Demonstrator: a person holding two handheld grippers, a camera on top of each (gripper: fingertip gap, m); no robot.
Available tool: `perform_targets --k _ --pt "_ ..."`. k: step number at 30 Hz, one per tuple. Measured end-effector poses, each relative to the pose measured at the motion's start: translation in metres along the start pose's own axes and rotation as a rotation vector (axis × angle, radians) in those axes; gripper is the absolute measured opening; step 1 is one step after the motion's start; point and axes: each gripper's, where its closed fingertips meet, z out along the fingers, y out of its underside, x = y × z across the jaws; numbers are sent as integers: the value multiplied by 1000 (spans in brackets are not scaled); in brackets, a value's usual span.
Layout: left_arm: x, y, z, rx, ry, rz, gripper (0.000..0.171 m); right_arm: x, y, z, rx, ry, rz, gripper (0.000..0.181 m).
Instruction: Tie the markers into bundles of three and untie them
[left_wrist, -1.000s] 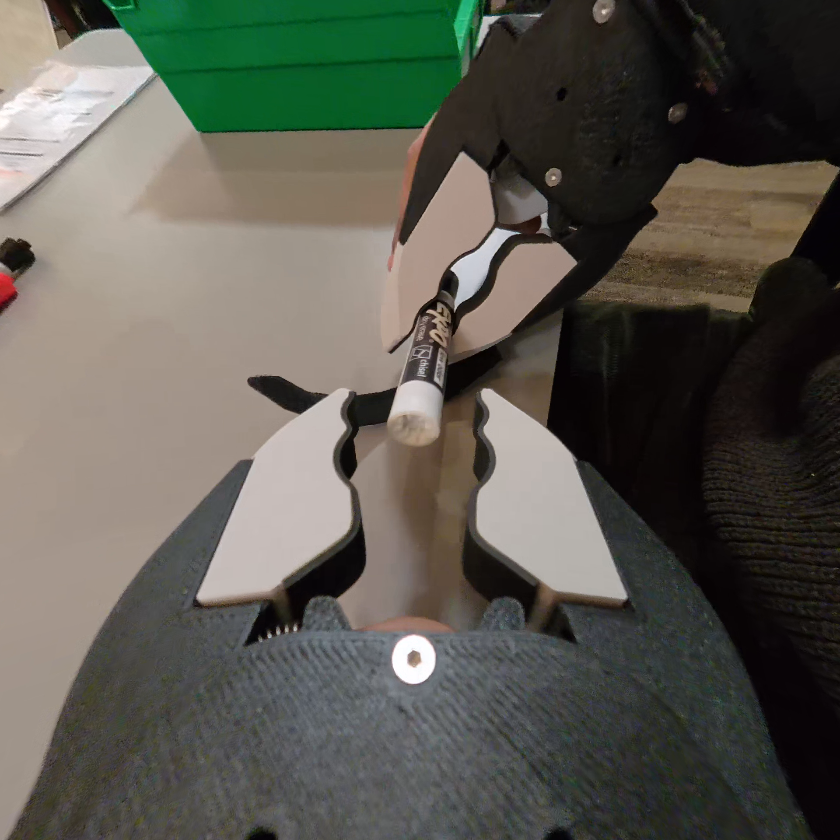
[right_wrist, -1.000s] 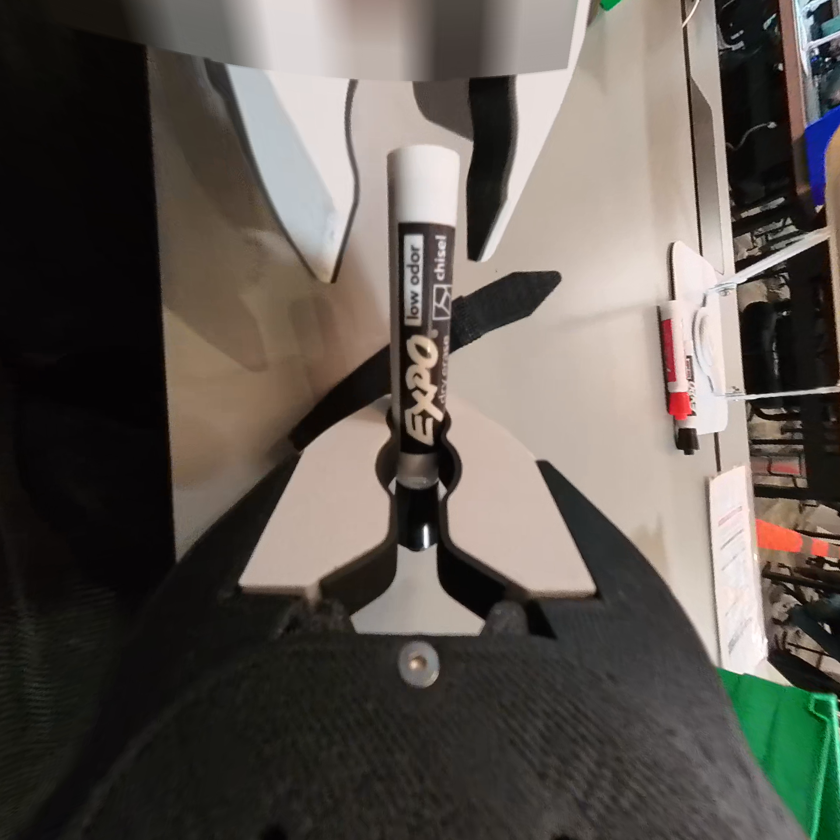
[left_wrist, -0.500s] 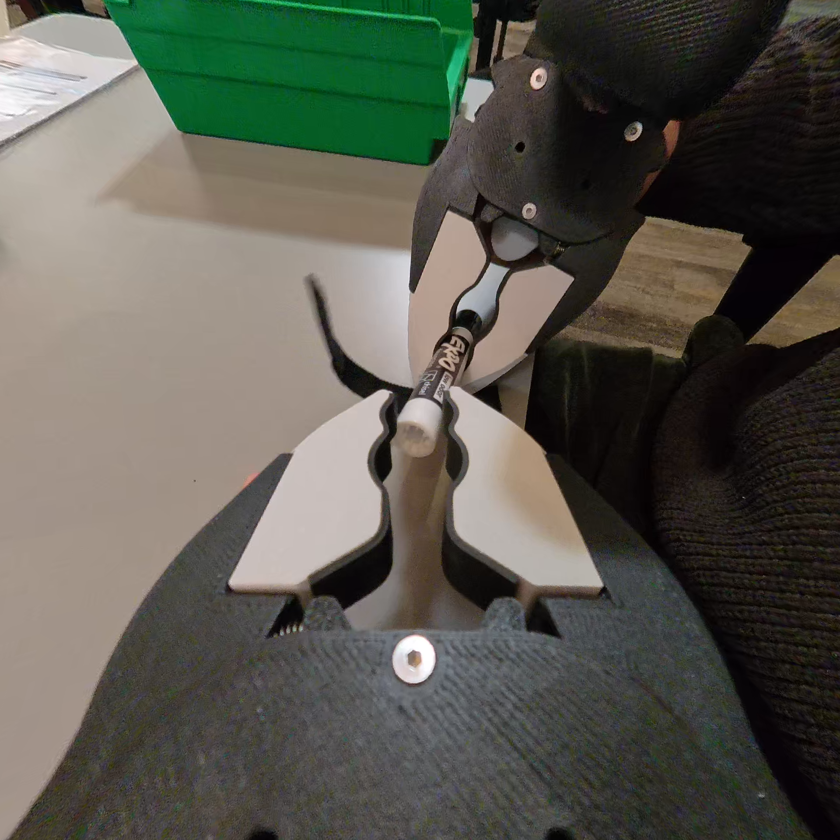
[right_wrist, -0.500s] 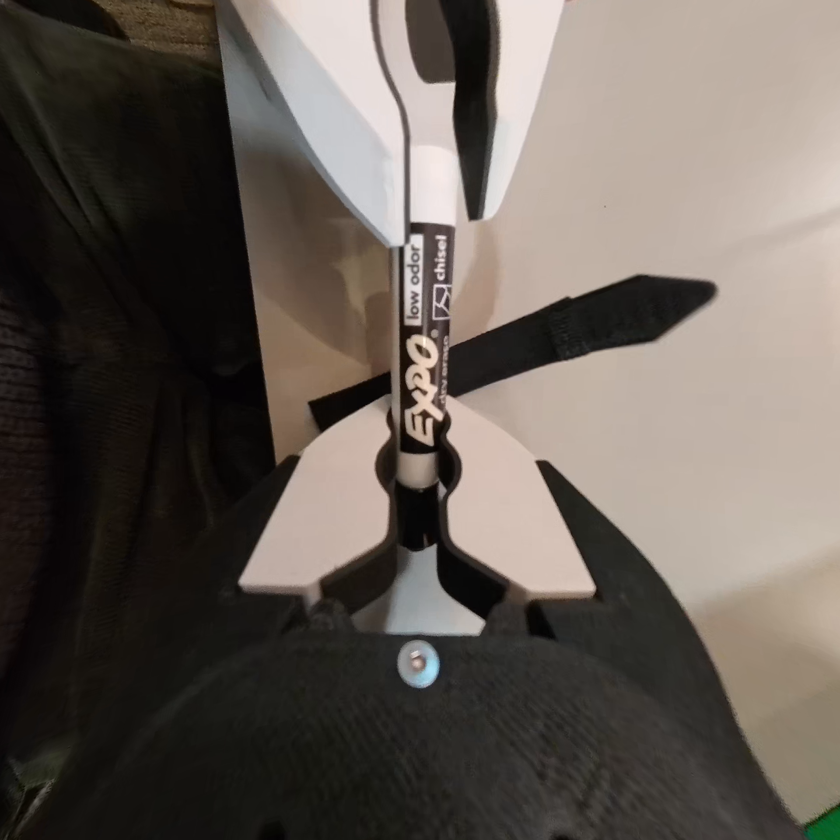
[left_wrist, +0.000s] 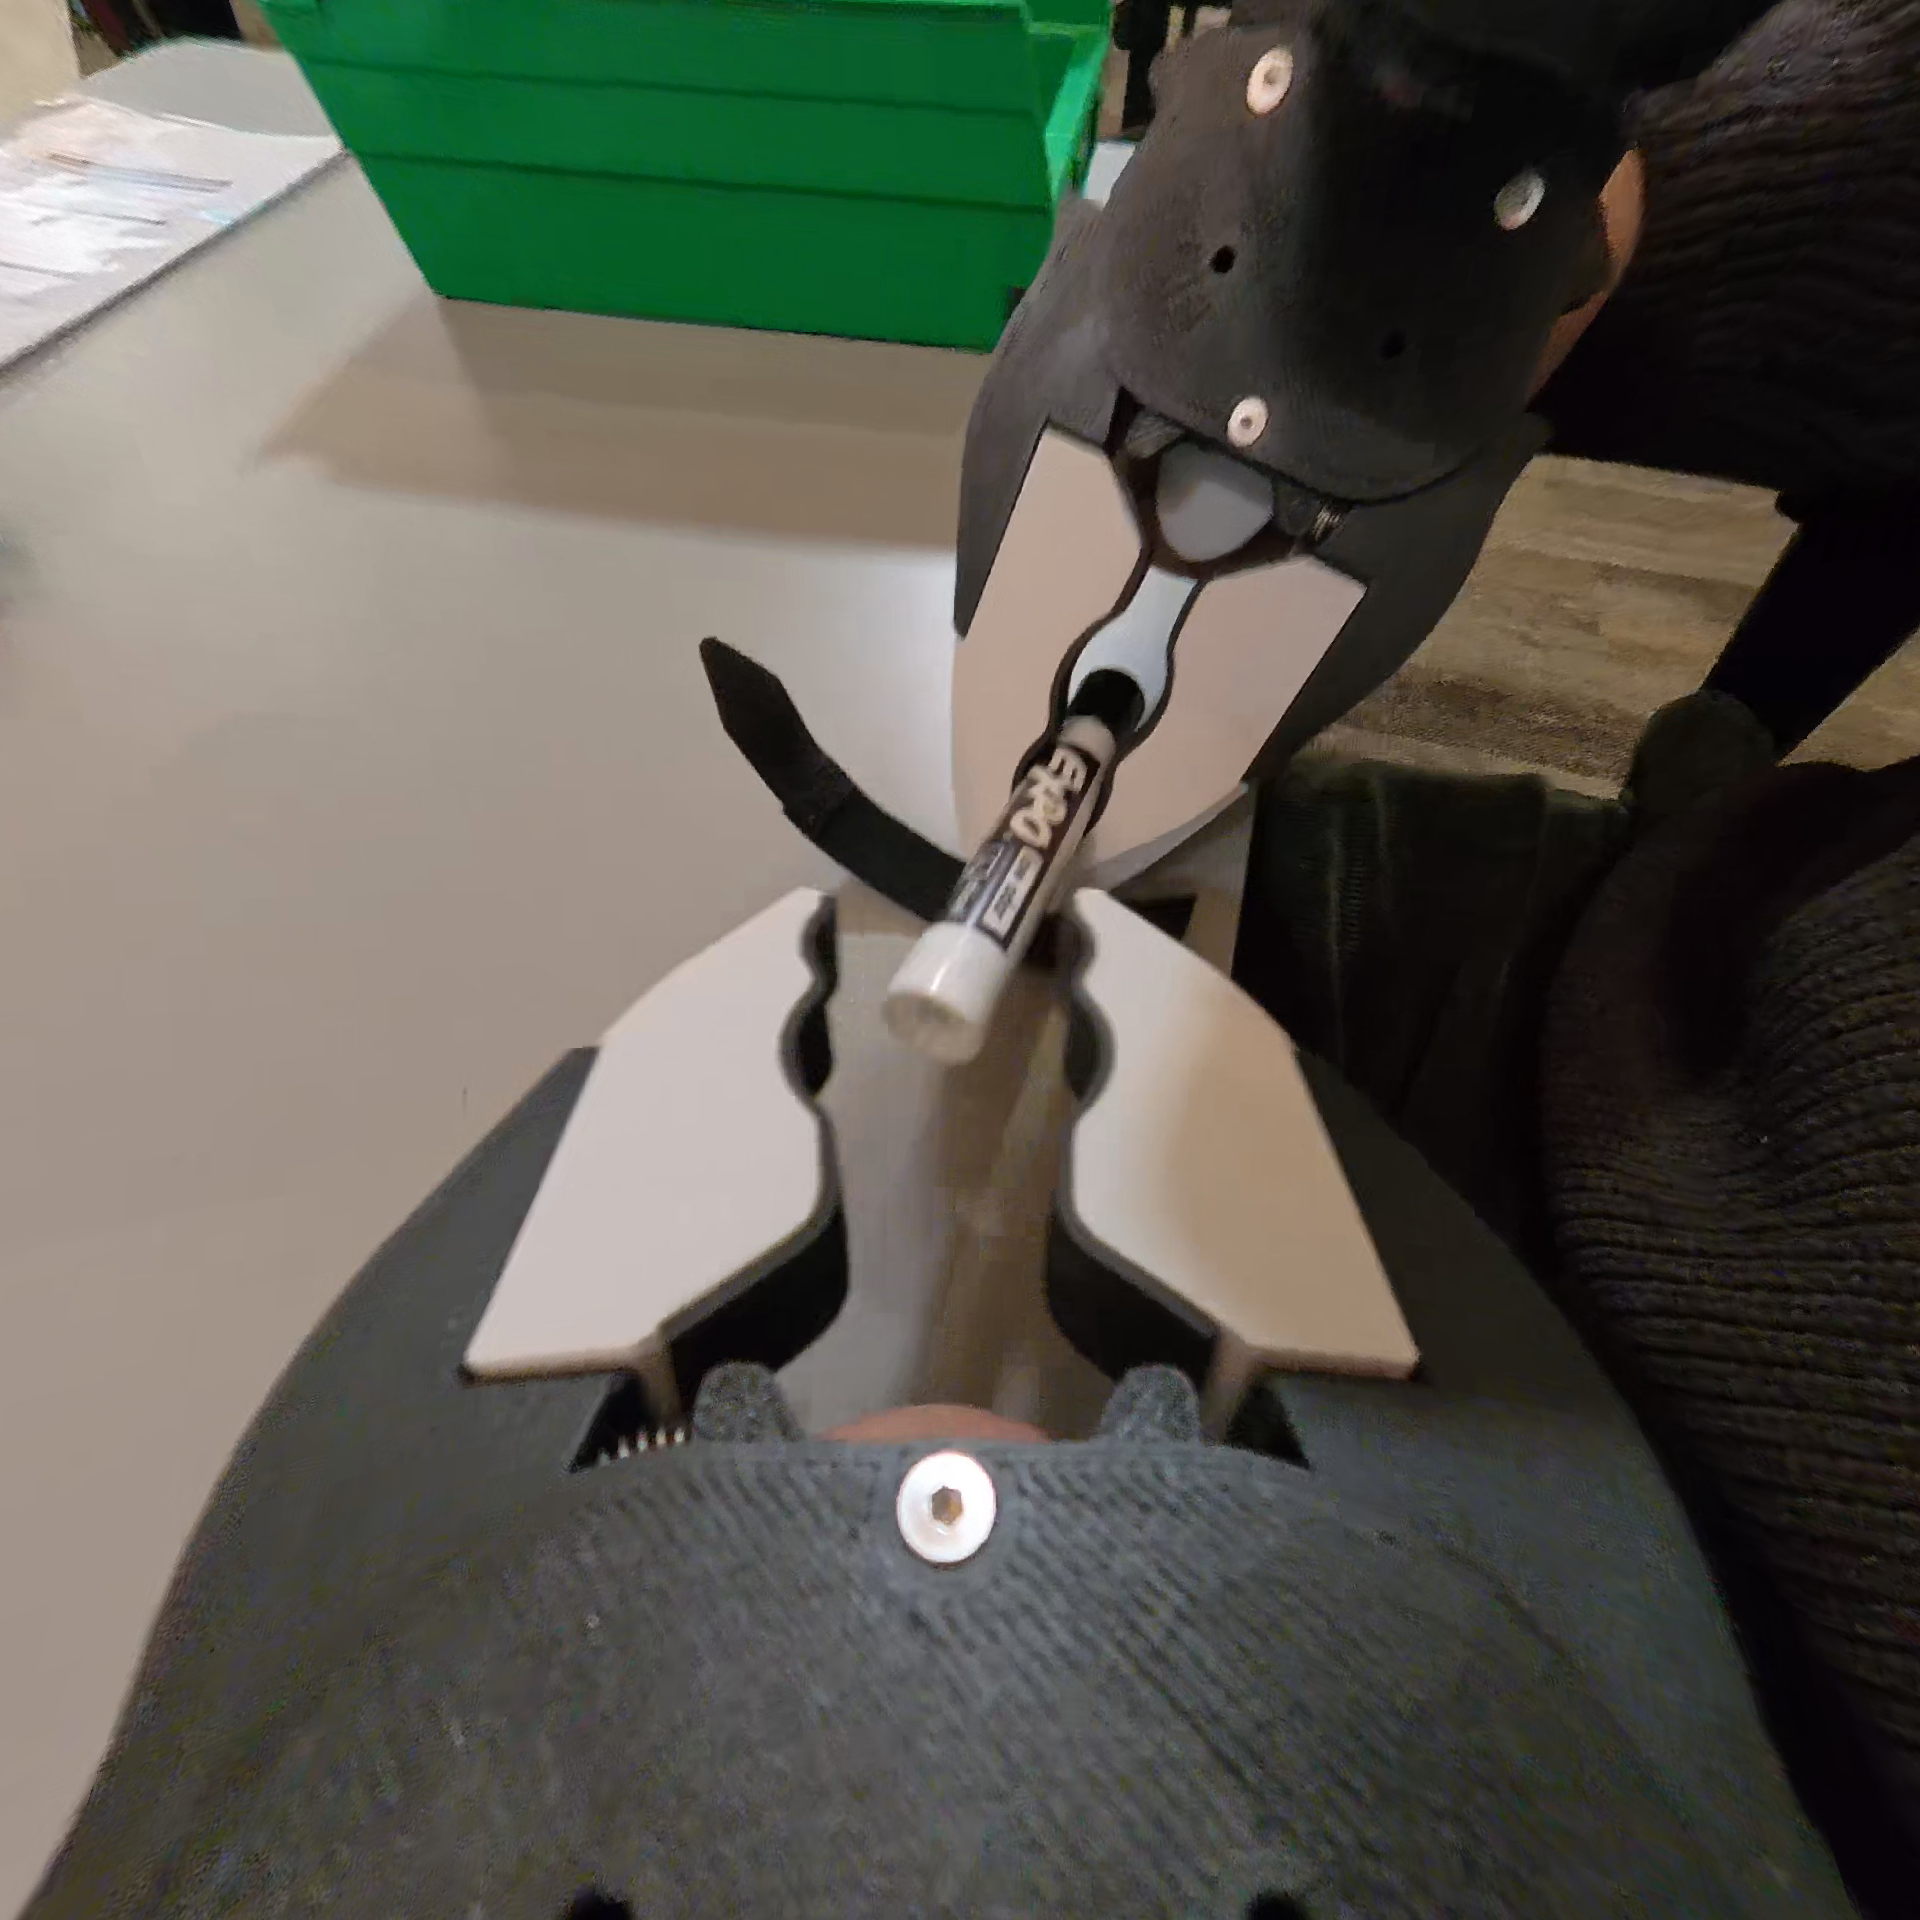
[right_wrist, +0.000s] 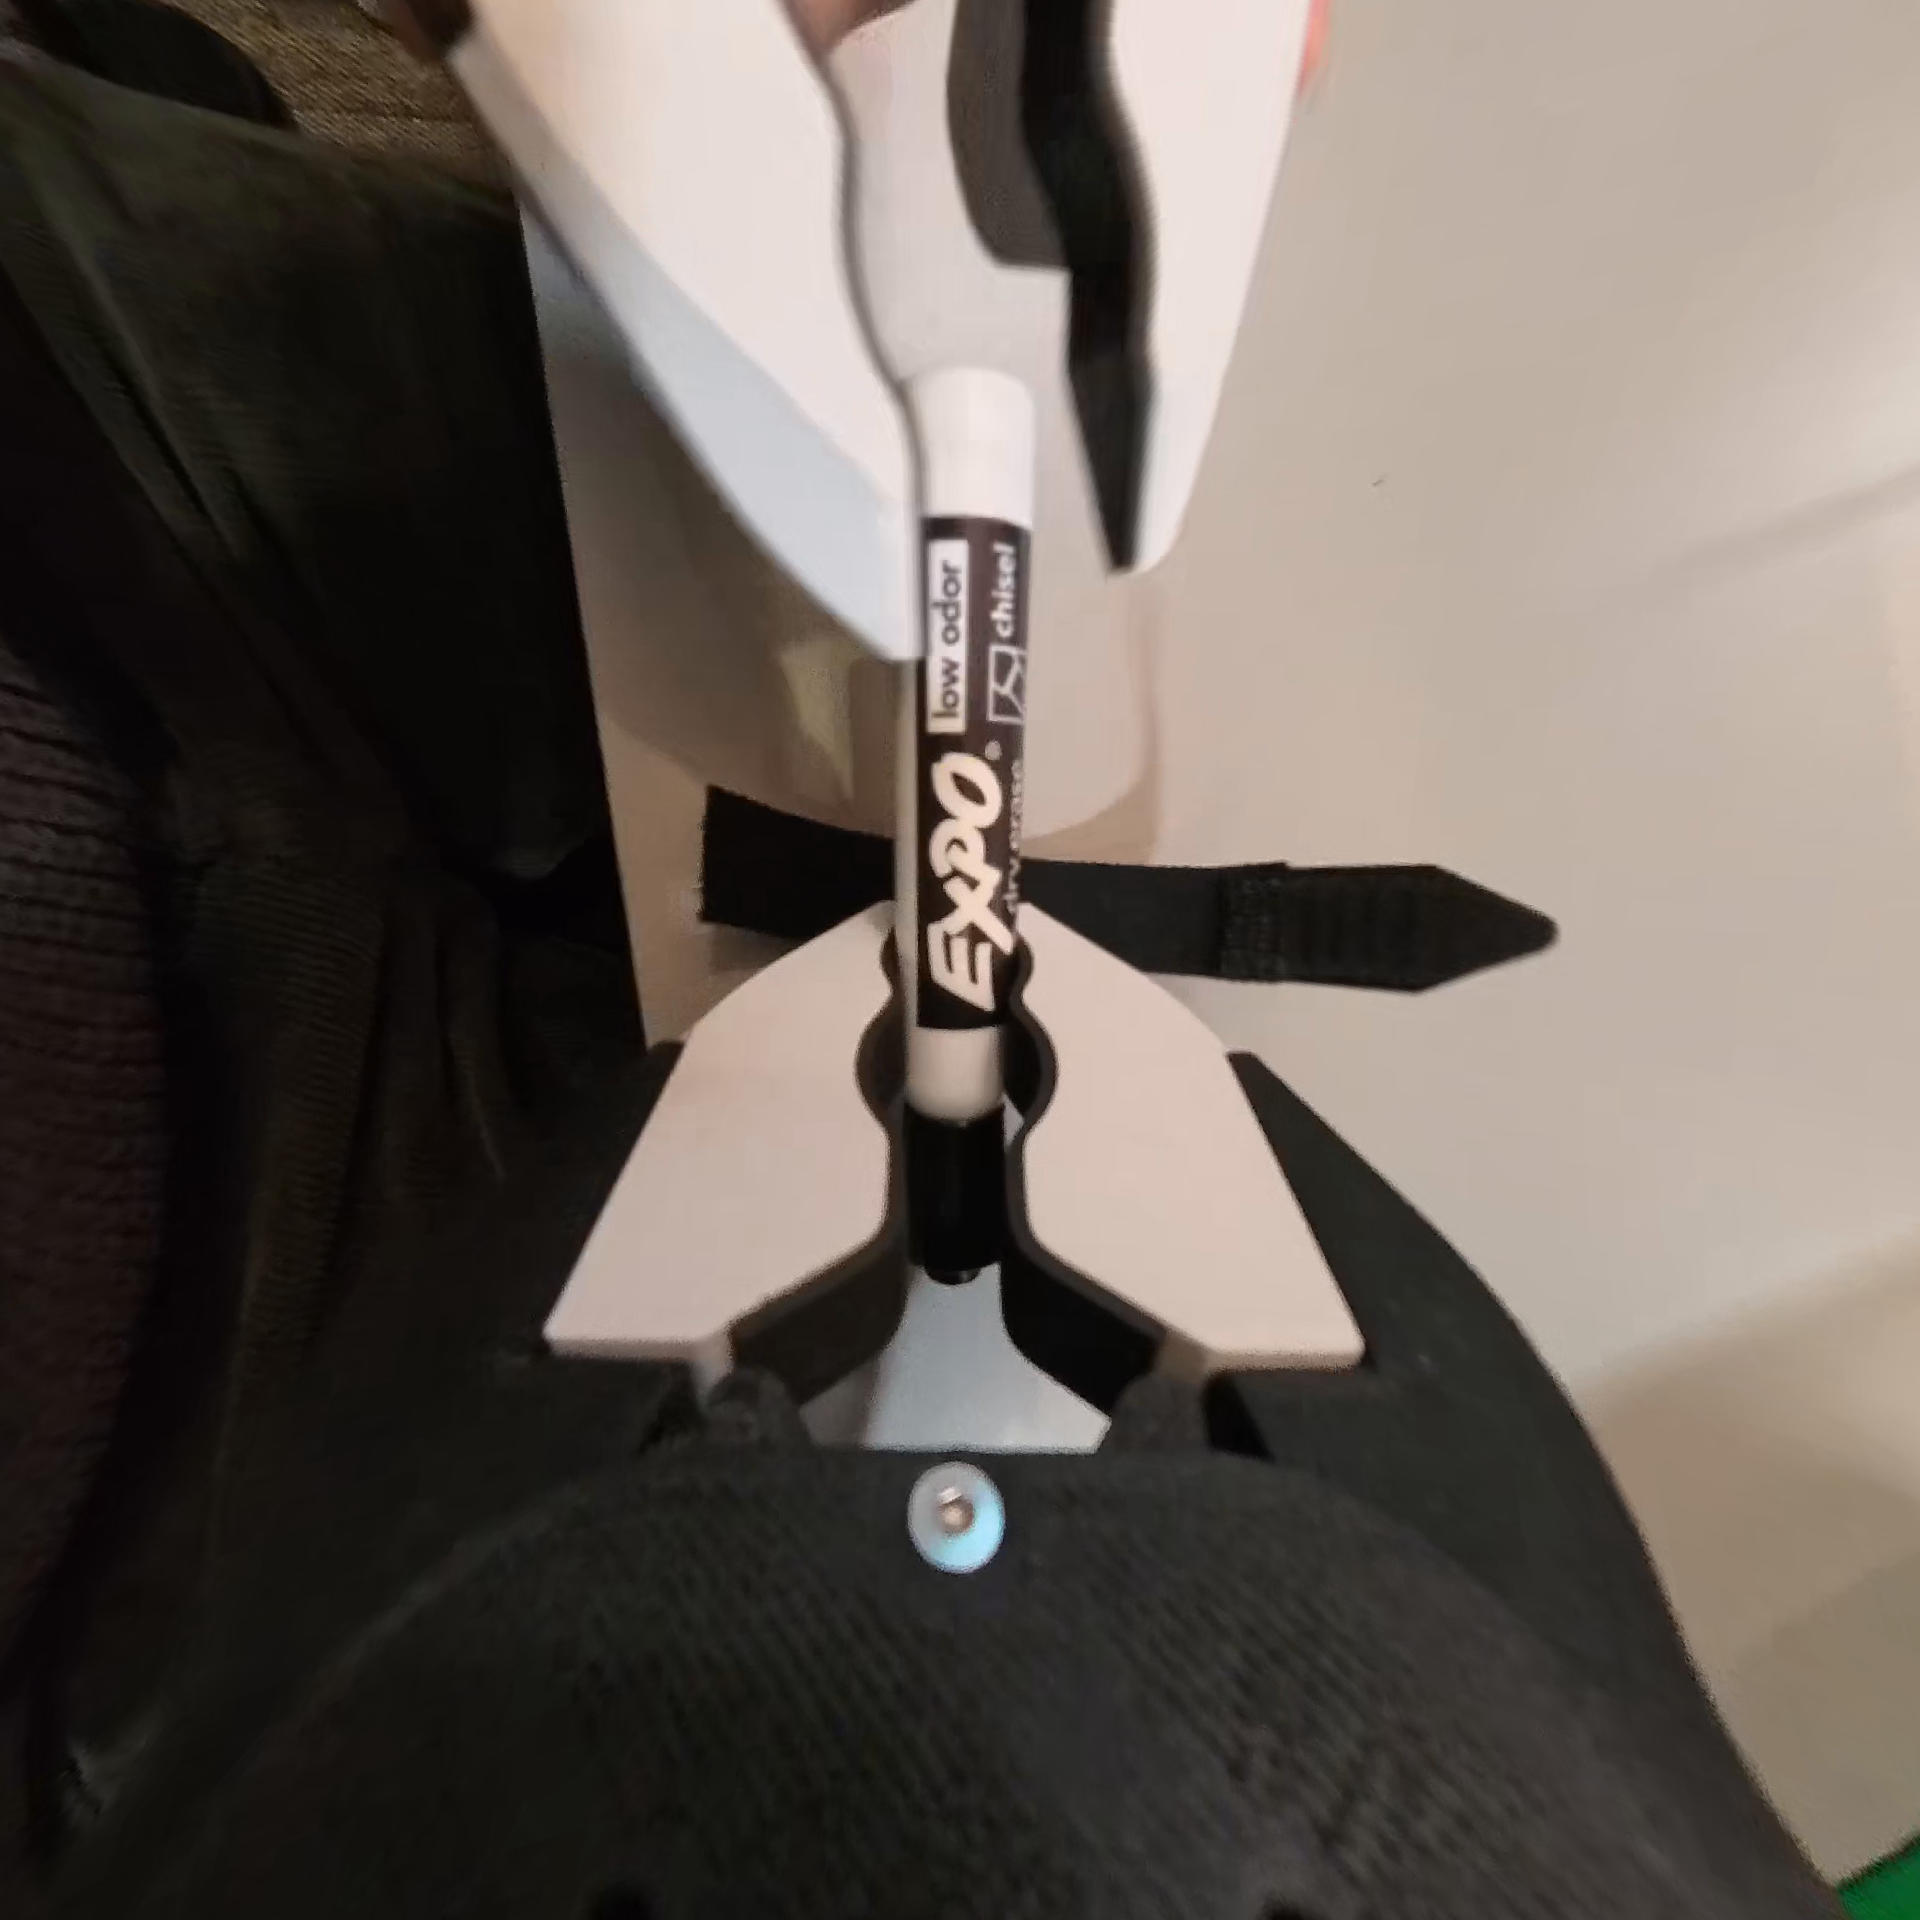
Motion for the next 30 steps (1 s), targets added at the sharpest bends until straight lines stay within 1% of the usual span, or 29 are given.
perform_targets --k 1,2,3,4,6,7,9,15,19,22,25,30 --pt "-3 6 0 -26 -2 -12 51 1 0 -1 8 -4 12 14" --pt "-6 12 0 -54 -3 -22 55 3 1 -1 15 -7 23 14" --pt "-8 18 1 -78 -2 -27 54 4 1 -2 18 -10 28 14" --pt "-9 20 0 -91 6 -27 49 5 2 -2 21 -12 27 14" --pt "-6 18 -2 -73 42 -36 28 5 3 -2 16 -13 21 14" --pt "-2 16 -2 -60 71 -47 23 4 4 -1 12 -15 14 15" --pt "1 14 -2 -52 98 -69 23 2 3 -1 5 -14 3 14" --pt "7 15 2 -74 125 -61 23 -1 7 1 -20 -18 -40 14" --pt "16 7 5 -60 182 -109 22 -3 1 1 5 -29 -51 14" --pt "17 8 8 -79 168 -77 22 -3 1 -1 -19 -20 -65 14" --pt "18 7 7 -68 186 -93 22 -4 1 -3 -39 -23 -62 14" --pt "20 8 6 -68 201 -88 22 -6 0 -4 -26 -30 -49 14"
